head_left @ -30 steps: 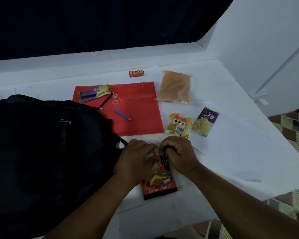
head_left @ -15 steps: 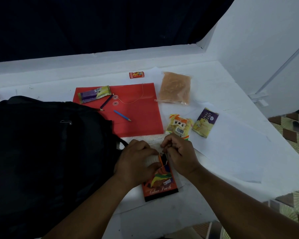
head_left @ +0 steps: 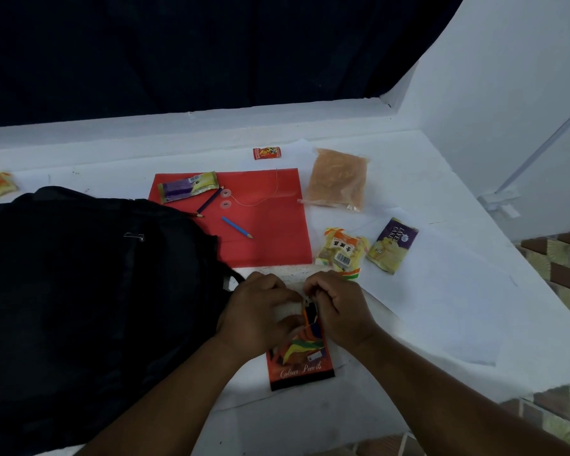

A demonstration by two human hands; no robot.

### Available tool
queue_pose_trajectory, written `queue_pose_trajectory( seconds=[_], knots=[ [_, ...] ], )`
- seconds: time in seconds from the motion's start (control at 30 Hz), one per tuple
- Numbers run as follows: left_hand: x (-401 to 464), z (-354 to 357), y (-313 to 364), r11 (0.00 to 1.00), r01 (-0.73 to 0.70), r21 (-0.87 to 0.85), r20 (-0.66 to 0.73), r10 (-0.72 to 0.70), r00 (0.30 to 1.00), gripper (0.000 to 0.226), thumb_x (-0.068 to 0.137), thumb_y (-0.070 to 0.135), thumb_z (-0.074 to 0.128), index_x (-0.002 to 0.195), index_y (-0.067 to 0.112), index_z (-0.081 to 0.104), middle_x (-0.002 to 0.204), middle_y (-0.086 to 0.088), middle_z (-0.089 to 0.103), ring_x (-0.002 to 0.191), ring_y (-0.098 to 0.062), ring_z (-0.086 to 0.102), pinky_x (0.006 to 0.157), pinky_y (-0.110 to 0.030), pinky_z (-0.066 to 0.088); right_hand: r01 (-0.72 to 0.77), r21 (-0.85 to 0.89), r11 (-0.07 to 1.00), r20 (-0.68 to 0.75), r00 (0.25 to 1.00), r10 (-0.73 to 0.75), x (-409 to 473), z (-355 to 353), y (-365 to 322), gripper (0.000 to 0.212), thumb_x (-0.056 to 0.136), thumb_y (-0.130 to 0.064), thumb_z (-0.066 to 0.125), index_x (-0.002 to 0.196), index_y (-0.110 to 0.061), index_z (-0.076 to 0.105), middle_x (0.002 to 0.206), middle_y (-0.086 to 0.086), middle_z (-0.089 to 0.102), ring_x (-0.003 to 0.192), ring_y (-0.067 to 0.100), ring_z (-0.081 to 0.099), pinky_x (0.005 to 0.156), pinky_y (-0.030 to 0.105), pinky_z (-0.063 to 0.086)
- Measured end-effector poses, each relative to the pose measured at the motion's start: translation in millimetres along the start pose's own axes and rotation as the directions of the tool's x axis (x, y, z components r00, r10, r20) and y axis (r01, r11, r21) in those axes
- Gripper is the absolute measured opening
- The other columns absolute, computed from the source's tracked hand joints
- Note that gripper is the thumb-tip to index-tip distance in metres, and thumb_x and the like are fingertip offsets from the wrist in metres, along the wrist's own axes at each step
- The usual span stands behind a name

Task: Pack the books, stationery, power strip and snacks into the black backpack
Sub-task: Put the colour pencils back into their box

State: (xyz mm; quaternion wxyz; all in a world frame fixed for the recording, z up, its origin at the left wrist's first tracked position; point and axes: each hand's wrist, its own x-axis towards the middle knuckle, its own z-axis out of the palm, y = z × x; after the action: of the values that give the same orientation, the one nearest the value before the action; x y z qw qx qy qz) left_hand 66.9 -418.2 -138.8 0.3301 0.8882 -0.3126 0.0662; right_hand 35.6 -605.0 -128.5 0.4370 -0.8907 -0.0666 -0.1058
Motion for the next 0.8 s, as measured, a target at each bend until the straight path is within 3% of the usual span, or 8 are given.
queue_pose_trajectory(
  seconds=[0.27,0.37,0.43,0.47,0.57,0.63,0.73,0.8],
  knots=[
    [3.4,-13.0,10.8,0.974,0.181,-0.133,0.060,-0.175,0.983,0.032,0.069,0.050,0.080,0.093,0.029,0.077,0.091,0.018,0.067,0.090,-0.002,0.058,0.081,-0.012,0.043,-0.011,-0.031,0.999,-0.014,1.000,0.010,-3.4,-4.7,-6.2,0.028,0.091,-0.015,0.042,0.100,-0.012,0.069,0.094,-0.005,0.066,0.086,0.003,0.058,0.076,0.005,0.043],
    [9.8,-26.7,18.7,0.771,0.414,-0.484,0.079,-0.433,0.898,0.019,0.080,0.014,0.083,0.093,0.027,0.076,0.088,0.009,0.073,0.082,-0.005,0.066,0.073,-0.022,0.052,0.103,-0.039,0.994,-0.020,0.994,-0.104,0.1,-8.6,-14.8,0.026,0.089,-0.012,0.044,0.100,-0.009,0.068,0.096,-0.001,0.065,0.089,0.006,0.058,0.081,0.004,0.042],
    [18.4,-44.0,24.8,0.573,0.452,-0.684,0.044,-0.586,0.809,0.021,0.088,0.000,0.072,0.096,0.019,0.076,0.083,-0.001,0.072,0.074,-0.011,0.064,0.066,-0.023,0.051,0.168,-0.022,0.986,-0.029,0.985,-0.169,10.5,-8.2,-21.3,0.022,0.086,-0.002,0.052,0.100,-0.008,0.068,0.096,0.000,0.065,0.090,0.006,0.058,0.082,0.007,0.042],
    [24.0,-54.0,25.3,0.540,0.427,-0.725,-0.008,-0.626,0.780,0.021,0.090,-0.002,0.068,0.096,0.017,0.075,0.083,-0.004,0.071,0.074,-0.013,0.062,0.067,-0.022,0.052,0.188,-0.015,0.982,-0.034,0.981,-0.189,18.8,-6.9,-24.2,0.023,0.084,0.002,0.056,0.101,-0.008,0.068,0.096,0.000,0.065,0.089,0.006,0.058,0.080,0.010,0.044],
    [42.3,-84.2,21.4,0.647,0.349,-0.678,-0.181,-0.607,0.773,0.018,0.095,0.005,0.064,0.098,0.019,0.073,0.087,-0.006,0.071,0.079,-0.012,0.064,0.069,-0.021,0.054,0.200,0.012,0.980,-0.017,0.980,-0.200,48.1,-0.5,-30.6,0.024,0.085,0.001,0.058,0.103,-0.009,0.069,0.094,-0.002,0.065,0.080,0.005,0.058,0.071,0.014,0.046],
    [54.4,-100.0,14.2,0.740,0.314,-0.596,-0.285,-0.560,0.778,0.020,0.096,0.010,0.064,0.094,0.028,0.072,0.086,0.007,0.072,0.080,-0.007,0.066,0.070,-0.020,0.055,0.203,-0.006,0.979,0.009,0.979,-0.203,67.1,5.0,-30.9,0.021,0.086,-0.007,0.057,0.103,-0.010,0.068,0.094,-0.001,0.064,0.077,0.005,0.056,0.068,0.015,0.044],
    [71.5,-118.1,-3.0,0.913,0.307,-0.269,-0.426,-0.398,0.813,0.027,0.093,0.001,0.064,0.088,0.027,0.070,0.084,0.030,0.069,0.076,-0.002,0.065,0.073,-0.011,0.050,0.164,-0.043,0.986,0.067,0.985,-0.161,94.9,15.6,-29.5,0.018,0.086,-0.011,0.056,0.100,-0.012,0.068,0.094,0.003,0.064,0.076,0.011,0.056,0.068,0.020,0.043],
    [81.4,-124.9,-20.6,0.932,0.358,-0.063,-0.396,-0.352,0.848,0.019,0.088,0.001,0.068,0.091,0.018,0.074,0.083,0.024,0.069,0.076,-0.007,0.065,0.075,-0.014,0.051,0.081,-0.041,0.996,0.116,0.990,-0.076,112.8,25.3,-28.1,0.015,0.087,-0.011,0.061,0.100,-0.012,0.069,0.097,0.005,0.065,0.083,0.016,0.061,0.076,0.023,0.047]
  ],
)
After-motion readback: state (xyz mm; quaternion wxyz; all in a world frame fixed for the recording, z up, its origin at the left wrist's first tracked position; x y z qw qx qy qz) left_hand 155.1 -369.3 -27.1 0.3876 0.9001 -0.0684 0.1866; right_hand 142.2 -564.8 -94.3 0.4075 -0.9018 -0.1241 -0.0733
